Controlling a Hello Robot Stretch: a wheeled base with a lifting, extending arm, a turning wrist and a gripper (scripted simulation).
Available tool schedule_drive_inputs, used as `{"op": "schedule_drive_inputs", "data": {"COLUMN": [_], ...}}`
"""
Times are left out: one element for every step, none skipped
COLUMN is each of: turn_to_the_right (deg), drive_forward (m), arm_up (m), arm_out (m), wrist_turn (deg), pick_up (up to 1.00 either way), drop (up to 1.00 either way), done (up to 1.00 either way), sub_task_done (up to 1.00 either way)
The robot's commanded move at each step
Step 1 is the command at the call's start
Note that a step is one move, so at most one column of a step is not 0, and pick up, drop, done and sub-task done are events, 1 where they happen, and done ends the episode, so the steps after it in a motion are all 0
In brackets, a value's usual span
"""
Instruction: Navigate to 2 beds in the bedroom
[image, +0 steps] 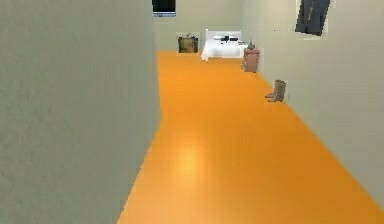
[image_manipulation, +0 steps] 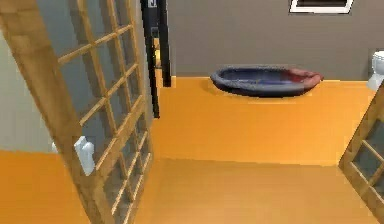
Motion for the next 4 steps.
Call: {"op": "schedule_drive_inputs", "data": {"turn_to_the_right": [0.0,0.0,0.0,-45.0], "drive_forward": [1.00,1.00,0.75,0.00], "arm_up": [0.00,0.00,0.00,0.00], "arm_out": [0.00,0.00,0.00,0.00], "wrist_turn": [0.0,0.0,0.0,0.0], "pick_up": [0.00,0.00,0.00,0.00], "drop": [0.00,0.00,0.00,0.00], "done": [0.00,0.00,0.00,0.00], "sub_task_done": [0.00,0.00,0.00,0.00]}}
